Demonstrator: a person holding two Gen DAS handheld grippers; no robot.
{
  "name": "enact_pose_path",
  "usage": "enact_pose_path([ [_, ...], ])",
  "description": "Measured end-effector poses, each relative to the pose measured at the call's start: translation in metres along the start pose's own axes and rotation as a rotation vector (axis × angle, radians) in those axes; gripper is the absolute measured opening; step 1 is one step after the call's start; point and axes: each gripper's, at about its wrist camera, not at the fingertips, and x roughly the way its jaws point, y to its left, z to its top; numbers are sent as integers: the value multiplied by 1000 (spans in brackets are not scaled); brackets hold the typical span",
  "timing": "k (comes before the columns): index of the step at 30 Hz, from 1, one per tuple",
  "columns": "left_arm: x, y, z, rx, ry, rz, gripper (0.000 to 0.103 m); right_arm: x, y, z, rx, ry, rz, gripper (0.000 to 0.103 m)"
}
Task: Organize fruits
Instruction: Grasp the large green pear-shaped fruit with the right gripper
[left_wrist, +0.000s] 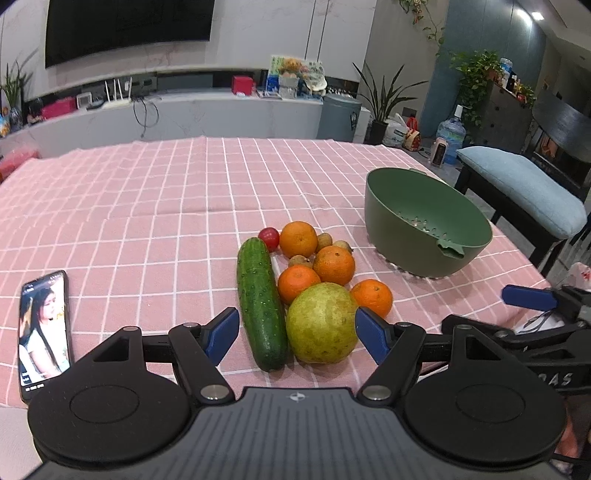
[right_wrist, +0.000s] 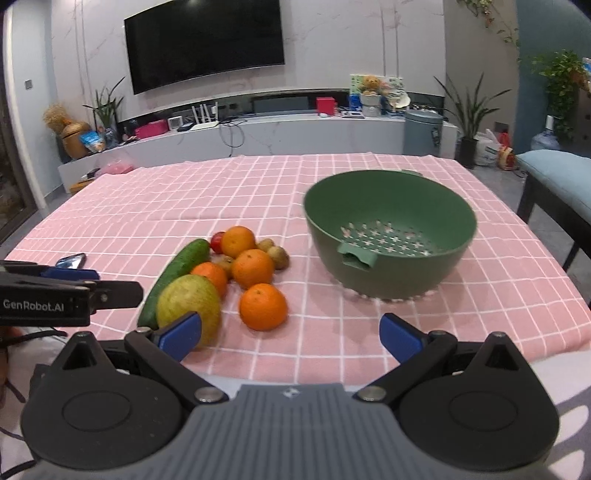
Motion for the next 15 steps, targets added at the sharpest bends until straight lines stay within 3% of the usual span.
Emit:
enact_pose_path([
  [3, 2, 6, 9, -20, 47, -24, 81, 6, 8, 6, -28, 24, 25, 93],
  [10, 8, 18, 27, -17, 133, -44, 60, 26, 25, 19, -8, 88, 111, 73],
  [15, 15, 33, 35, -57, 151, -16, 56, 41, 36, 25, 11, 120, 165, 72],
])
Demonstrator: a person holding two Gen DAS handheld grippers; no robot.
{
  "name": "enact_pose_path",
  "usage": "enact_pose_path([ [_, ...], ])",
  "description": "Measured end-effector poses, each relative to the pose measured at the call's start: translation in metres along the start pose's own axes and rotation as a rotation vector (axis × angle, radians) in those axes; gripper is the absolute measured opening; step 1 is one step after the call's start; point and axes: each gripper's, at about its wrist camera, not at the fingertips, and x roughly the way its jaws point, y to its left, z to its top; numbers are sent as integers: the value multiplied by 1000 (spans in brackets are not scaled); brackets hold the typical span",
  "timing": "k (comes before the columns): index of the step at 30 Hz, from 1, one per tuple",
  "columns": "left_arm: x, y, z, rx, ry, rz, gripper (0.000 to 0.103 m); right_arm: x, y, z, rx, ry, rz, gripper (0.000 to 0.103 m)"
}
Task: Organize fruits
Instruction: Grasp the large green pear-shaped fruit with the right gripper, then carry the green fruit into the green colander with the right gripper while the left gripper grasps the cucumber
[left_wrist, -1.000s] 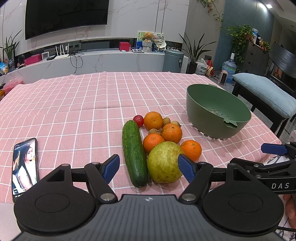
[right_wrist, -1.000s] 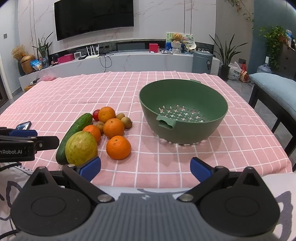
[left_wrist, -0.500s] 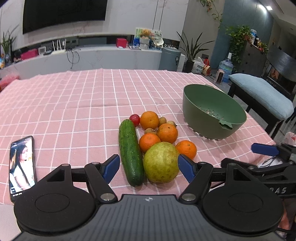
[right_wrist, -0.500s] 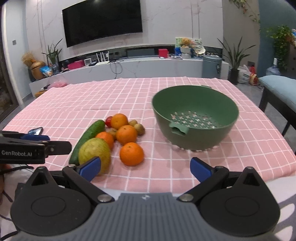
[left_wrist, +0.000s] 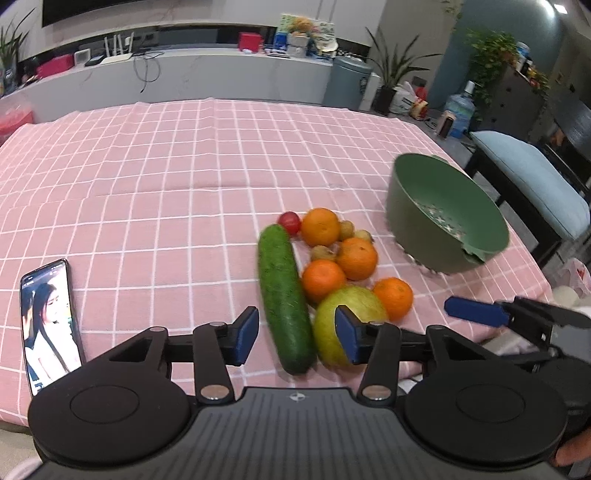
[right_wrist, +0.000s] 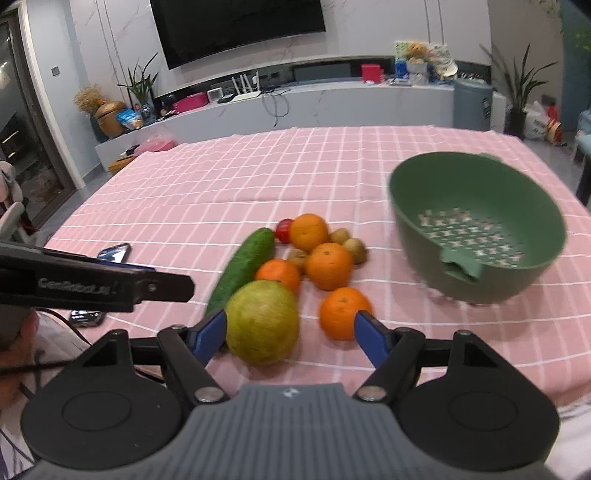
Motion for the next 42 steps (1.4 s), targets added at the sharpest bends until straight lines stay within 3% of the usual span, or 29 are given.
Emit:
enact_pose_path([
  [4, 6, 8, 8, -20, 14, 17, 52, 13, 9, 4, 1, 21, 11, 68],
  [8, 17, 19, 12, -62, 50, -27, 45, 23, 15, 4, -13, 37, 9, 66],
  [17, 31, 37, 11, -154, 85, -75, 43, 44, 20, 6, -39, 75, 18, 62],
  [28, 52, 36, 17, -167, 116, -70, 44, 63, 20, 5, -40, 128, 18, 61],
  [42, 78, 24, 24, -114, 195, -26, 51, 46, 21, 12, -92, 121, 31, 60],
])
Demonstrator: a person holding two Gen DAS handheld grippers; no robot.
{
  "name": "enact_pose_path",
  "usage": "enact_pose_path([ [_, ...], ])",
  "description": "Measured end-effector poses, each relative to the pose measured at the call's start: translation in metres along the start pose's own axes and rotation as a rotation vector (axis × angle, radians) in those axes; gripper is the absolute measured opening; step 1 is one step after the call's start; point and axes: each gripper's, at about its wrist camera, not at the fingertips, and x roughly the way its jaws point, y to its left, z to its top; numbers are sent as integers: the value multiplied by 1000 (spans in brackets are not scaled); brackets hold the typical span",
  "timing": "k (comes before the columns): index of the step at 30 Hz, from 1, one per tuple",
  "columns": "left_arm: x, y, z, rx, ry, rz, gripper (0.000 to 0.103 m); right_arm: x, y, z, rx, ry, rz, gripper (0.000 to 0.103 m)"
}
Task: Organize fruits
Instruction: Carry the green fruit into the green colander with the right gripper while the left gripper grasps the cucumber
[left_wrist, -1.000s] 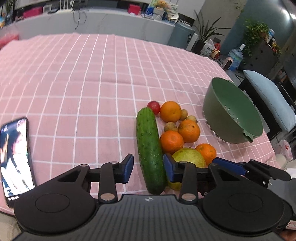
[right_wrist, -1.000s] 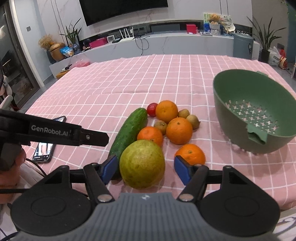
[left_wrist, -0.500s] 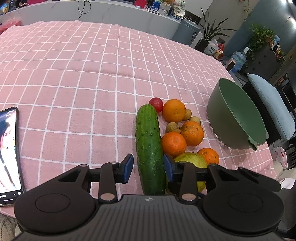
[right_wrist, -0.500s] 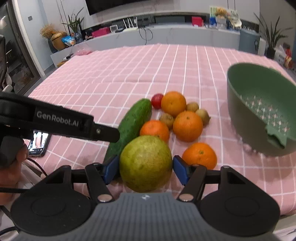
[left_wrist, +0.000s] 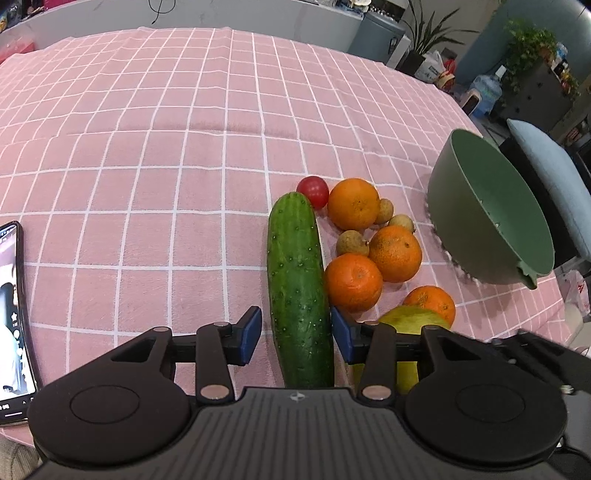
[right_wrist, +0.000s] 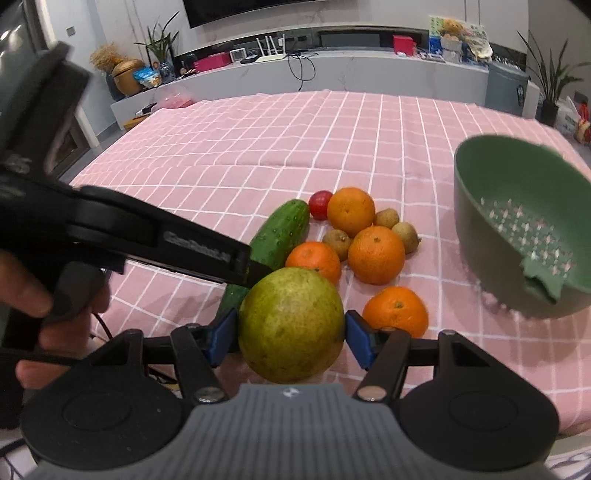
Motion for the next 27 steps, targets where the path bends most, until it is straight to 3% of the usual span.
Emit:
enact_pose_path([
  [9, 8, -6, 11, 32, 30, 45, 50, -40, -28, 11, 16, -52, -44, 60],
  [17, 15, -8, 14, 80, 68, 43, 49, -75, -85, 30, 38, -113, -120, 60],
  [22, 15, -11, 14, 87, 63, 38, 44, -73, -129, 46, 78, -107, -182, 60],
  [27, 10, -7, 10, 44, 37, 47, 42, -49, -166, 59, 109, -40, -195, 60],
])
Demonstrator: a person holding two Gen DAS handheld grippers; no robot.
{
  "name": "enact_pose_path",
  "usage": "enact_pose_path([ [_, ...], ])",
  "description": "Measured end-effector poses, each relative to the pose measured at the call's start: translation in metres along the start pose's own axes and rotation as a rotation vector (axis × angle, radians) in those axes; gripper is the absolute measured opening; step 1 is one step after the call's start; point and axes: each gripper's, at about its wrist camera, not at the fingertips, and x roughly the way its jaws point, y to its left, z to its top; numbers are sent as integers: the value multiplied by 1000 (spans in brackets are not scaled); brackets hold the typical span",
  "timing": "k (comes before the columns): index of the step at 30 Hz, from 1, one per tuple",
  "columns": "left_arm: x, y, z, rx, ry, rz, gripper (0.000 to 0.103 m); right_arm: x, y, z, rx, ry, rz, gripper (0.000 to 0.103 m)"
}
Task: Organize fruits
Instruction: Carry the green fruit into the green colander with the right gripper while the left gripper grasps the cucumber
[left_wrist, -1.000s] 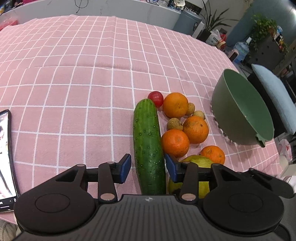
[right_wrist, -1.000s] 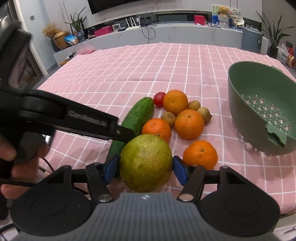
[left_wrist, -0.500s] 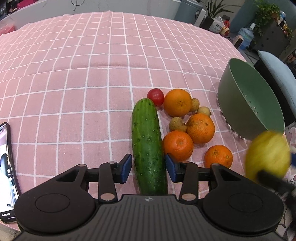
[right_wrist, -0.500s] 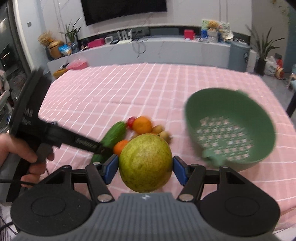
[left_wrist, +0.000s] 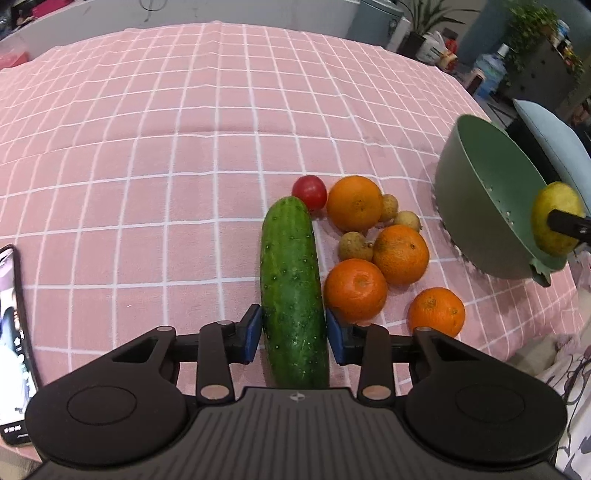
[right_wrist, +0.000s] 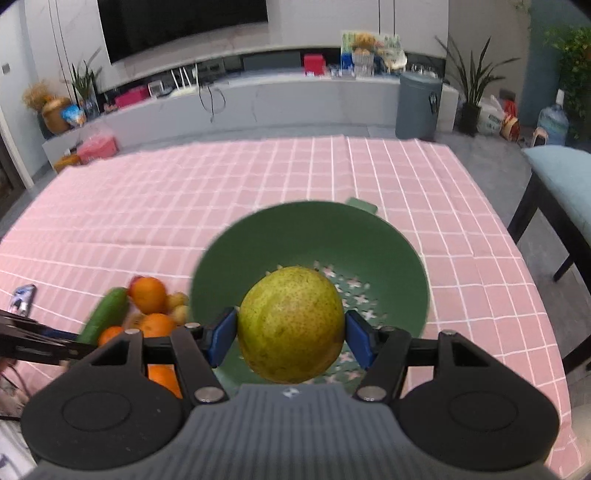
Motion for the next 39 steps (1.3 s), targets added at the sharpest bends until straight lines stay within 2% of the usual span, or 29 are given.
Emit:
enact_pose_path([
  [4, -10, 4, 1, -35, -14, -4, 42, 24, -9, 2, -37, 62, -11, 60],
  [10, -11, 14, 5, -156, 26, -32, 41, 47, -9, 3, -113, 138, -2, 60],
  [14, -1, 11, 5, -146, 72, -10, 42, 58, -9, 6, -157, 177, 8, 61],
  [17, 0, 8, 6, -146, 75, 7, 42, 67, -11, 9, -166, 210, 18, 61],
  [19, 1, 6, 8, -138, 73, 21, 47, 72, -12, 8, -176, 230, 17, 61],
  [23, 6, 2, 9, -106, 72, 44, 55, 75, -14, 9, -211, 240, 3, 61],
  [25, 7, 2, 10, -100, 69, 52, 55, 77, -16, 11, -215, 244, 4, 61],
  [28, 9, 1, 12, -100, 62, 33, 43, 79, -17, 14, -228, 257, 10, 61],
  [32, 10, 0, 11, -103, 57, 46, 42, 78, -15, 15, -257, 260, -3, 62],
  [35, 5, 0, 11, -116, 43, 62, 41, 70, -12, 17, -311, 216, -37, 66],
  [39, -11, 4, 12, -174, 3, 14, 41, 61, -15, 23, -330, 192, -42, 66],
])
